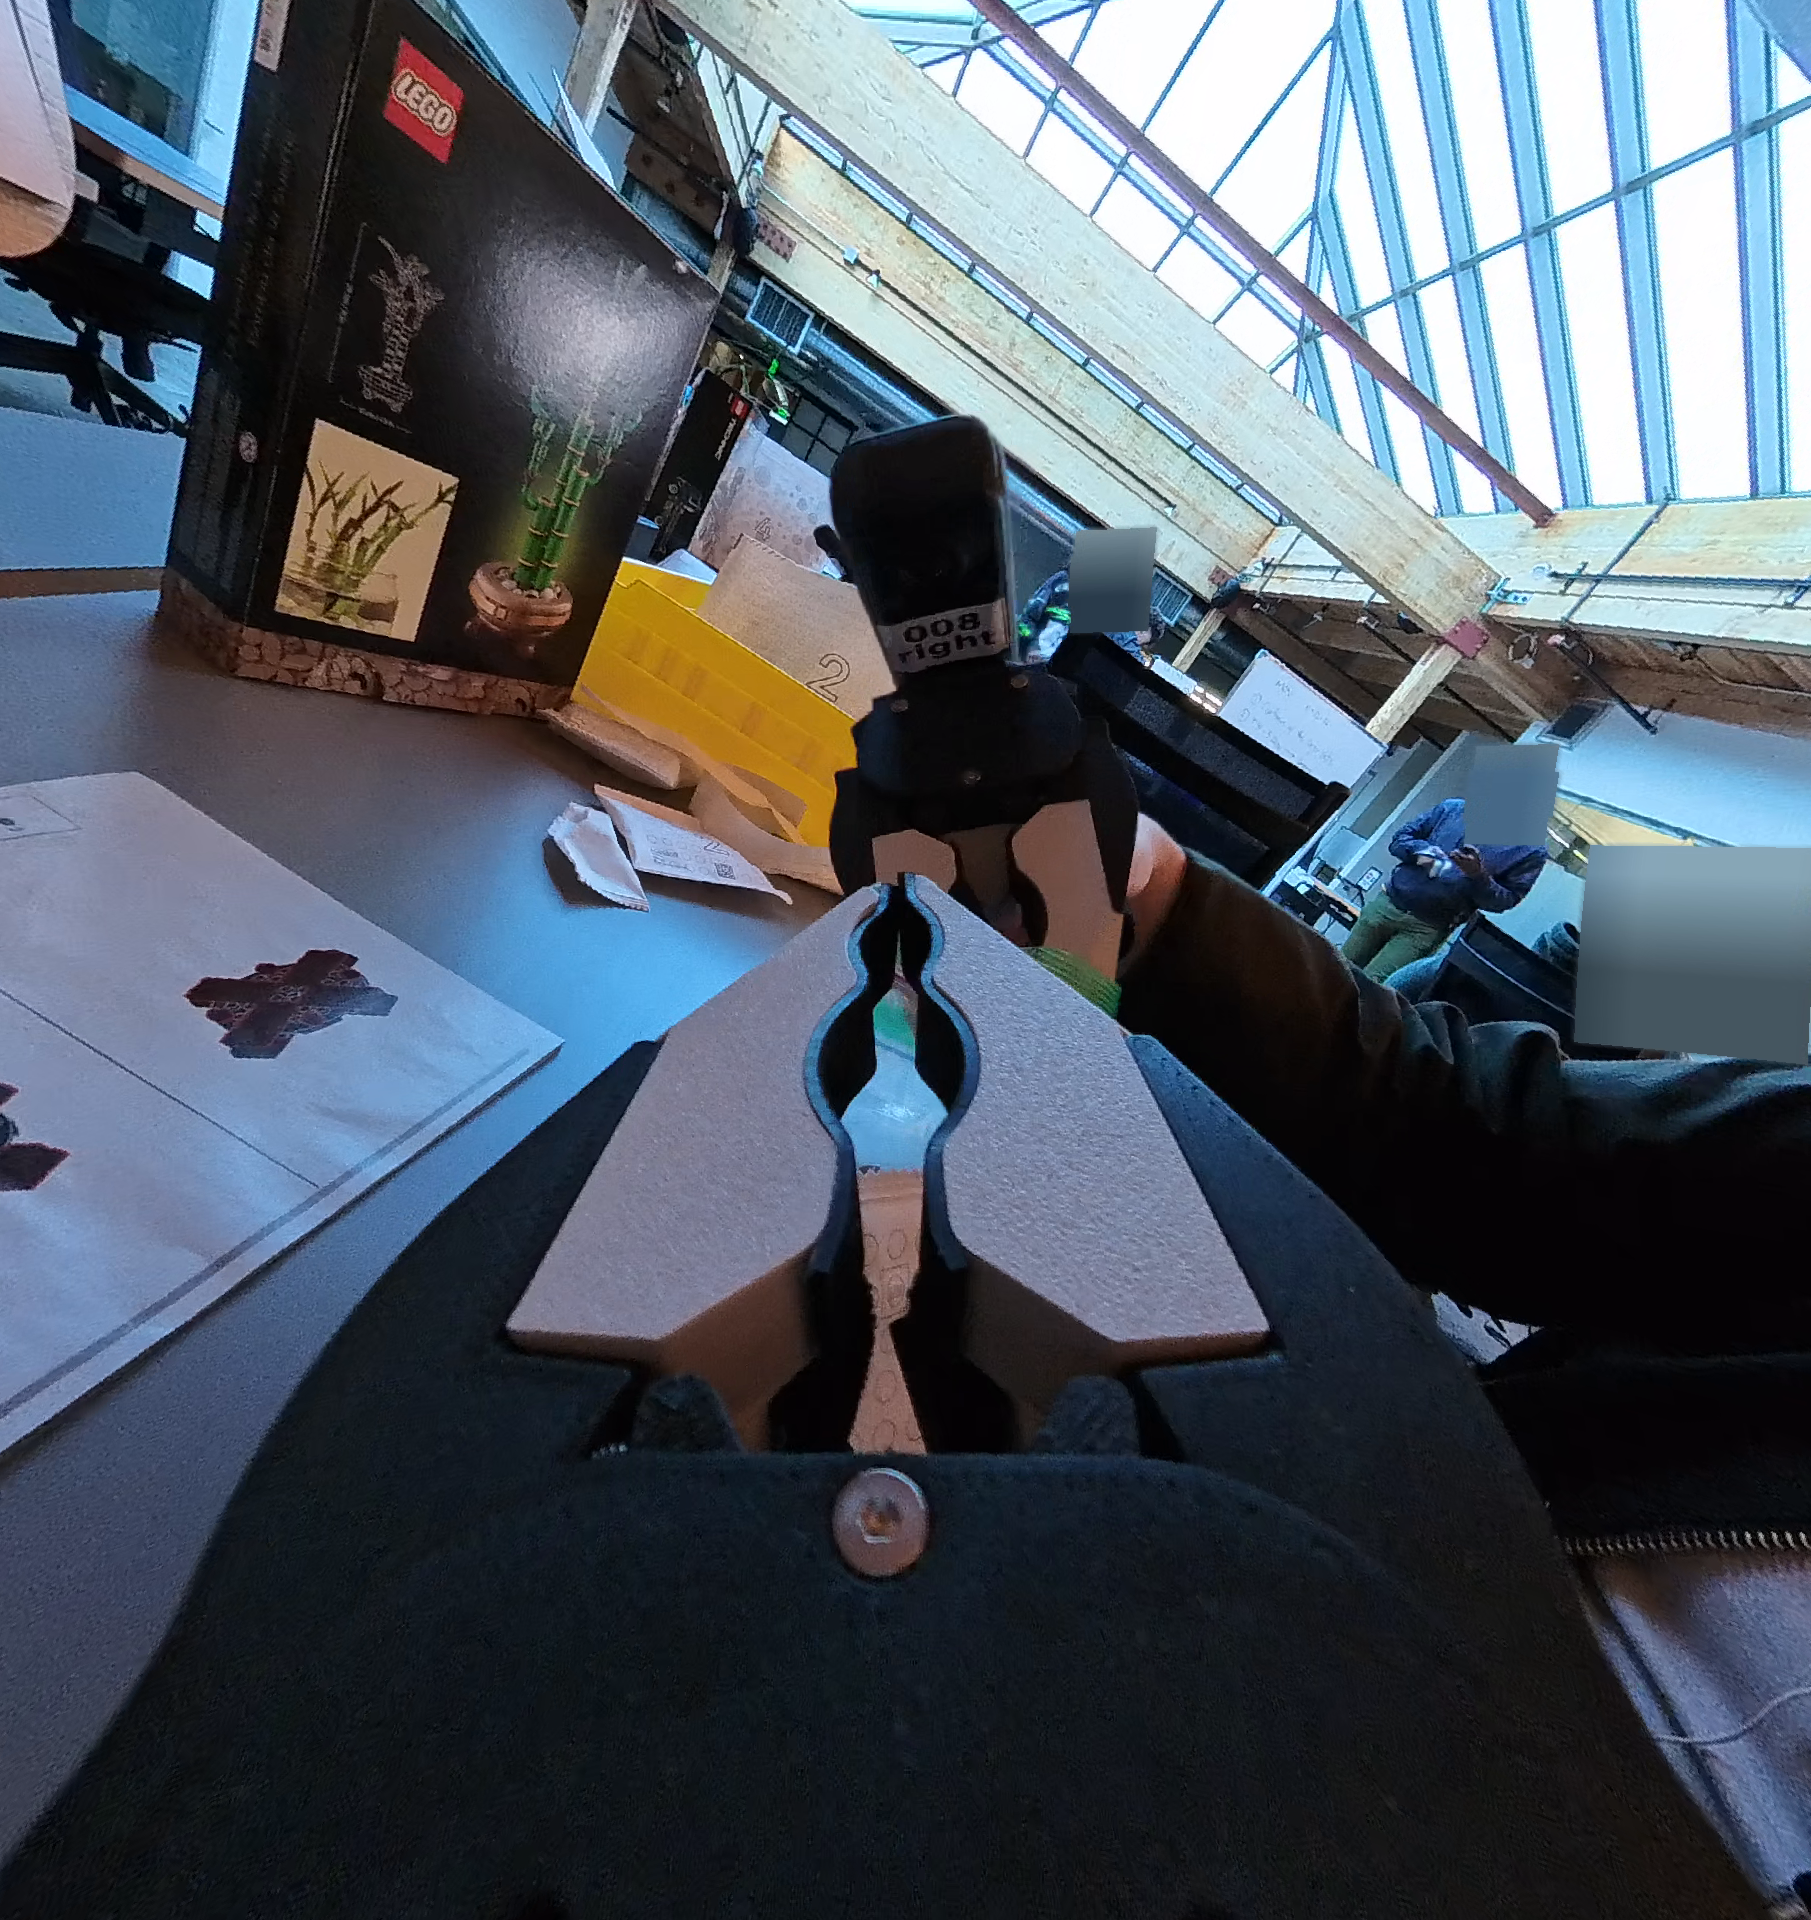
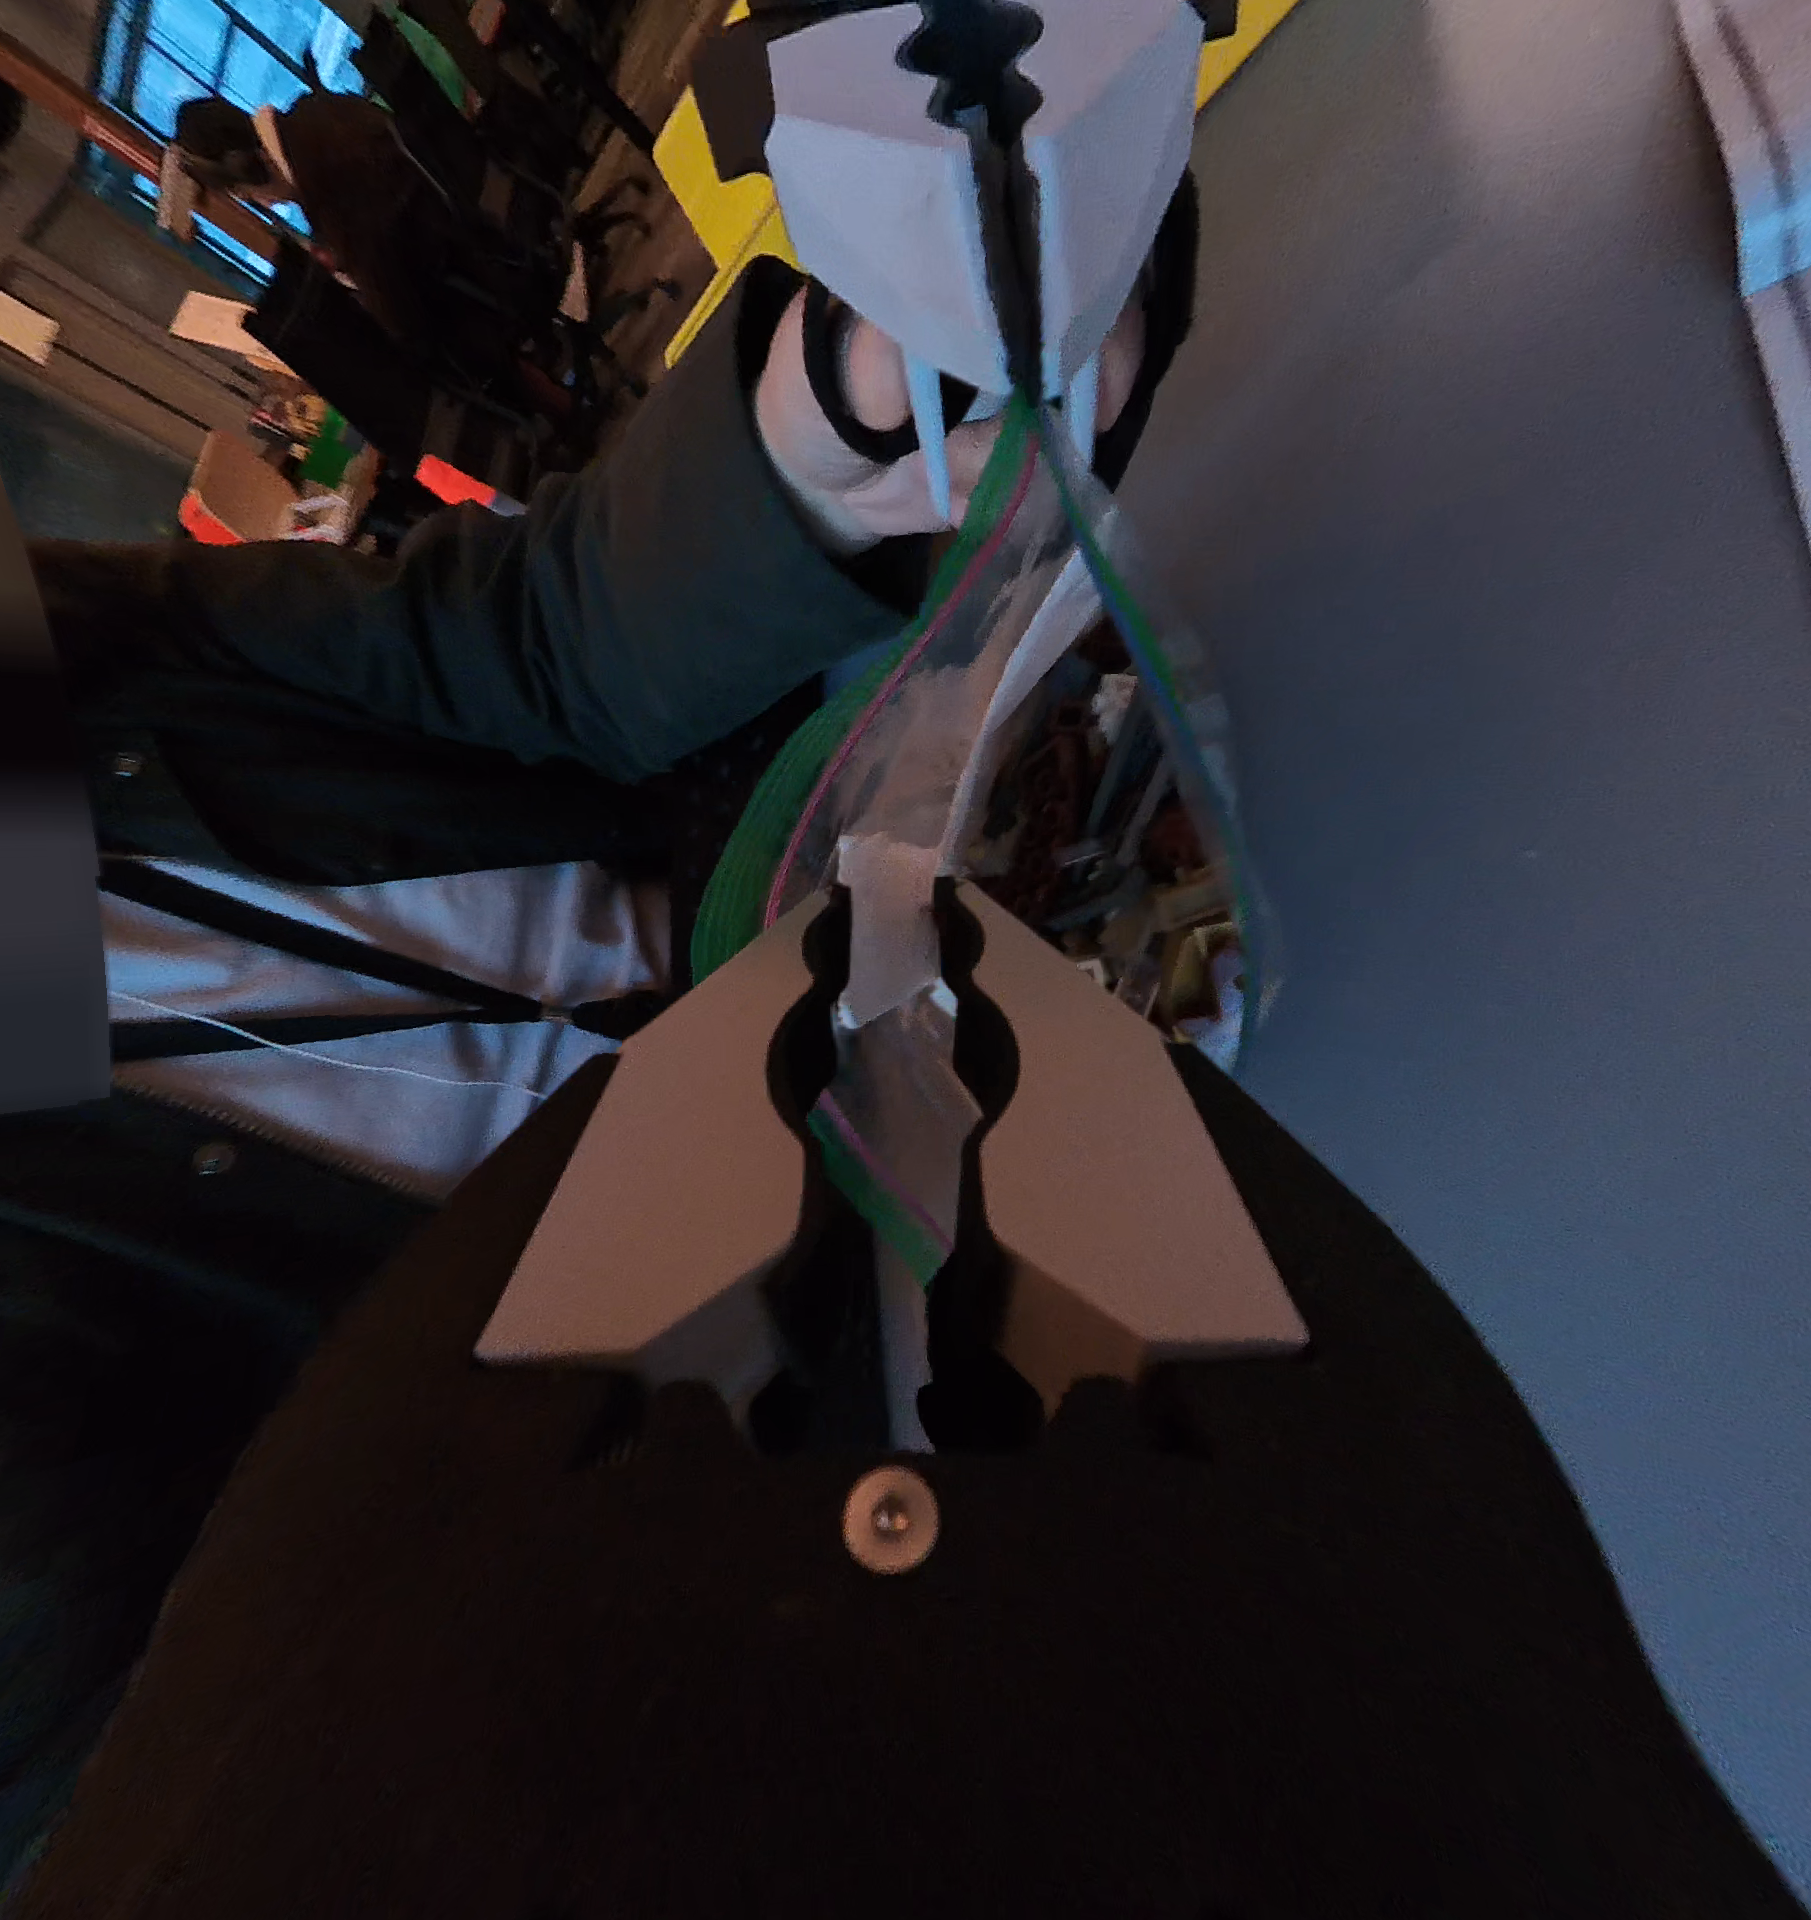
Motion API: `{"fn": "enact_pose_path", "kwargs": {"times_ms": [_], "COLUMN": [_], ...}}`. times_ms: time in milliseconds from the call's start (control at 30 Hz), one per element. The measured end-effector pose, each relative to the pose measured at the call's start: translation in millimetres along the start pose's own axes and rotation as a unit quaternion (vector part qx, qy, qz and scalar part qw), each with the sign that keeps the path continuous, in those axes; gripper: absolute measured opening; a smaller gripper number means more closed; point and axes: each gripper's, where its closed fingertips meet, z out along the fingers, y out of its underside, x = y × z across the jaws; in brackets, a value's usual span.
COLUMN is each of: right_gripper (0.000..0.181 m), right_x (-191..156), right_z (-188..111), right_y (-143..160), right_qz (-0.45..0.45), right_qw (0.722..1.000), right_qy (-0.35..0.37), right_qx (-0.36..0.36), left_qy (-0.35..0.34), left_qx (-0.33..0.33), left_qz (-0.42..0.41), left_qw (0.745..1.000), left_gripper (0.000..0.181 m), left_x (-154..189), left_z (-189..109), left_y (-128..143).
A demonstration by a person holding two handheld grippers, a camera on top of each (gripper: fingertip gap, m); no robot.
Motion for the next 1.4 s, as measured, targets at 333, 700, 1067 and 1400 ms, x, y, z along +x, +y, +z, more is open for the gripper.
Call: {"fn": "enact_pose_path", "kwargs": {"times_ms": [333,700,1067,1400], "right_gripper": [0.000,0.020,0.056,0.000], "right_x": [-6,3,-10,0], "right_z": [21,27,-26,-28], "right_y": [32,25,23,34], "right_qz": [-0.008,-0.052,-0.164,-0.228], "right_qw": [0.993,0.985,0.974,0.935], "right_qy": [-0.020,0.056,0.130,0.245], "right_qx": [-0.118,-0.154,0.089,-0.113], "left_qy": [-0.001,0.000,-0.009,-0.043], "left_qx": [0.001,0.010,0.019,0.022], "left_qz": [0.000,-0.005,-0.010,0.030], "left_qw": [1.000,1.000,1.000,0.998], "left_gripper": [0.000,0.000,0.000,0.000], "left_x": [2,2,-4,6], "left_z": [1,-4,-15,-37], "left_y": [1,-3,-7,-18]}}
